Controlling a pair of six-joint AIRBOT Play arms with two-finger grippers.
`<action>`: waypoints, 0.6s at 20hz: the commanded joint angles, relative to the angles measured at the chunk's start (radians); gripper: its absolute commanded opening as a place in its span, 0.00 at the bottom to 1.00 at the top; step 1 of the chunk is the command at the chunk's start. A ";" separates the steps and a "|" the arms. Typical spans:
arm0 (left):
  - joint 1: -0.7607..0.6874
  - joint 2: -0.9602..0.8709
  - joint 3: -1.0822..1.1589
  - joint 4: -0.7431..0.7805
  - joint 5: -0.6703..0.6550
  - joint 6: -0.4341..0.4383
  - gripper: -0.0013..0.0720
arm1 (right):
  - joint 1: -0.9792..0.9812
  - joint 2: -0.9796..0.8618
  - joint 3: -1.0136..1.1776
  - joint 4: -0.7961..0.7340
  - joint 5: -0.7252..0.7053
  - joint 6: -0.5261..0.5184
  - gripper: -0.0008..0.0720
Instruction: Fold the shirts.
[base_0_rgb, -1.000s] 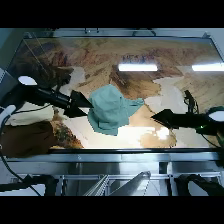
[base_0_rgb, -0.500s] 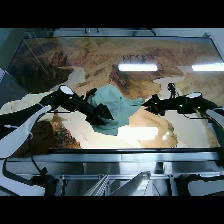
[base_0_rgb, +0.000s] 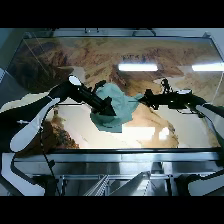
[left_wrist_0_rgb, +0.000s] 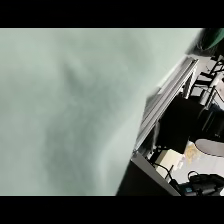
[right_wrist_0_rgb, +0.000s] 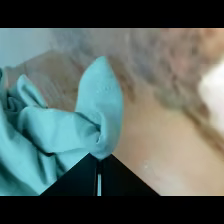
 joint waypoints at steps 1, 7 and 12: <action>0.009 0.034 0.056 -0.001 -0.079 0.003 0.03 | -0.024 0.058 0.015 -0.009 0.072 -0.070 0.04; 0.178 0.302 0.204 -0.003 -0.177 -0.042 0.03 | -0.322 0.480 0.087 -0.298 0.203 -0.035 0.04; 0.362 0.572 0.339 -0.002 -0.168 -0.042 0.04 | -0.520 0.890 0.142 -0.297 0.149 -0.062 0.04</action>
